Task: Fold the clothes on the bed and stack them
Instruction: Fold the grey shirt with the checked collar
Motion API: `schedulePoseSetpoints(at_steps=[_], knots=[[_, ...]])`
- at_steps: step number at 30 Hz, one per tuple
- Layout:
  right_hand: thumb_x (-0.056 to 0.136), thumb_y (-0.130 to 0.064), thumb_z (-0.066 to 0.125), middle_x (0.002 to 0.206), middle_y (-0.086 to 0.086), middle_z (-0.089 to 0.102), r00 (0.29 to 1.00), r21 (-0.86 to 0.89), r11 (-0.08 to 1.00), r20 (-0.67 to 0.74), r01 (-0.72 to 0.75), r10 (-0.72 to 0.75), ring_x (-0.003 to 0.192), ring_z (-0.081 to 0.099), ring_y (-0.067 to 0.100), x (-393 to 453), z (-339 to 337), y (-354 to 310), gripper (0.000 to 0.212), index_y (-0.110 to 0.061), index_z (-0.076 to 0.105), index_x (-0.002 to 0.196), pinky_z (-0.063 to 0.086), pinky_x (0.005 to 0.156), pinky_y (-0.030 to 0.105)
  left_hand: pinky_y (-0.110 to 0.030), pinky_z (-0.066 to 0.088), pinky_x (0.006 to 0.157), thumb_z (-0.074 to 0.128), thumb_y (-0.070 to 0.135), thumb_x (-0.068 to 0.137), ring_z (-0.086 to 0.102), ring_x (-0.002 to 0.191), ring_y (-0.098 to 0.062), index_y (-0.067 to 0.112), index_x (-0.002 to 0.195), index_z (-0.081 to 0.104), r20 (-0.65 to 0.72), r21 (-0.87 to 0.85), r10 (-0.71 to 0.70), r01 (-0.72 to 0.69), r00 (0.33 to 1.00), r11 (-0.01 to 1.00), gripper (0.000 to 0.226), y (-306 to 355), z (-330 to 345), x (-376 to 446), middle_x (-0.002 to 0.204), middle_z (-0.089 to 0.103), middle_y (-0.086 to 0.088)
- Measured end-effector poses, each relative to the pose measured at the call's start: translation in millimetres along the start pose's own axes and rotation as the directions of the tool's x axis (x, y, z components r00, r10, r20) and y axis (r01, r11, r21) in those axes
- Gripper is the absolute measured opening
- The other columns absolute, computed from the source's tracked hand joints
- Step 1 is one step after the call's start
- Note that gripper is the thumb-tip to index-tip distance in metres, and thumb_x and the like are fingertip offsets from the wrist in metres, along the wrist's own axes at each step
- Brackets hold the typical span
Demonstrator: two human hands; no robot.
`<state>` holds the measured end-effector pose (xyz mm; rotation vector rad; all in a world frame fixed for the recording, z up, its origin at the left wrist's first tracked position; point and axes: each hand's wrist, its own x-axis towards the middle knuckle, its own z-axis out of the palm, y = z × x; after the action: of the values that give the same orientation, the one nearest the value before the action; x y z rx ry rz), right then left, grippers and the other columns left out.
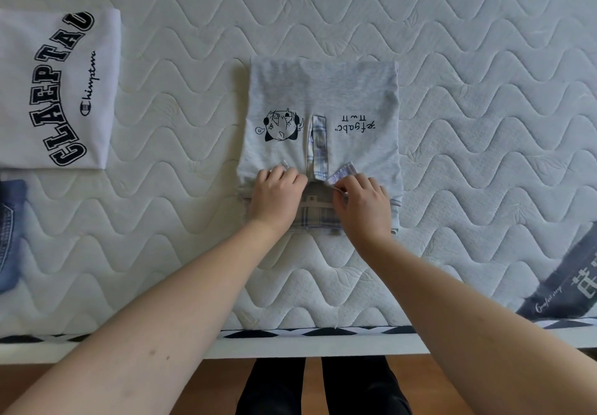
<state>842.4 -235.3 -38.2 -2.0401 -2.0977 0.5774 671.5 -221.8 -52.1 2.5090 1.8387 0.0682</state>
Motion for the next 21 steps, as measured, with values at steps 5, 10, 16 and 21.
schedulePoseSetpoints(at_steps=[5, 10, 16, 21], knots=[[0.095, -0.02, 0.054, 0.09, 0.007, 0.064, 1.0, -0.009, 1.0, 0.006, -0.005, 0.005, 0.086, 0.056, 0.028, 3, 5, -5, 0.017, -0.008, 0.065, 0.094, 0.04, 0.081, 0.038, -0.033, 0.047, 0.063, 0.073, 0.007, 0.075, 0.061, 0.071, -0.023, 0.019, 0.081, 0.072, -0.031, 0.001, 0.034, -0.034, 0.999, 0.999, 0.013, 3, 2, -6, 0.074, 0.064, 0.002], [0.098, -0.026, 0.046, 0.112, -0.001, 0.065, 0.983, -0.129, 0.989, 0.178, 0.077, -0.054, 0.107, 0.052, 0.025, 9, 16, -6, 0.027, -0.019, 0.067, 0.115, 0.035, 0.092, 0.035, -0.036, 0.05, 0.079, 0.069, 0.012, 0.082, 0.065, 0.088, -0.024, 0.017, 0.098, 0.073, -0.043, -0.115, 0.022, -0.027, 0.999, 0.993, 0.016, -1, 7, -9, 0.093, 0.07, 0.001], [0.092, -0.018, 0.06, 0.126, 0.0, 0.062, 0.999, 0.084, 0.996, 0.02, 0.032, -0.034, 0.117, 0.052, 0.027, -5, 11, 3, 0.029, -0.021, 0.067, 0.12, 0.036, 0.094, 0.039, -0.043, 0.041, 0.093, 0.066, 0.023, 0.088, 0.055, 0.112, -0.033, 0.007, 0.126, 0.059, 0.042, -0.376, -0.324, 0.315, 0.945, 0.871, 0.041, -25, 5, -24, 0.123, 0.06, -0.014], [0.094, -0.015, 0.058, 0.131, 0.002, 0.059, 0.997, 0.141, 0.987, 0.017, -0.083, 0.081, 0.122, 0.047, 0.027, -5, 9, 5, 0.032, -0.018, 0.062, 0.126, 0.033, 0.097, 0.04, -0.033, 0.047, 0.076, 0.069, 0.031, 0.089, 0.057, 0.075, -0.012, 0.017, 0.1, 0.059, 0.333, -0.629, -0.608, 0.651, 0.721, 0.426, 0.021, -46, 8, -39, 0.087, 0.06, 0.002]])
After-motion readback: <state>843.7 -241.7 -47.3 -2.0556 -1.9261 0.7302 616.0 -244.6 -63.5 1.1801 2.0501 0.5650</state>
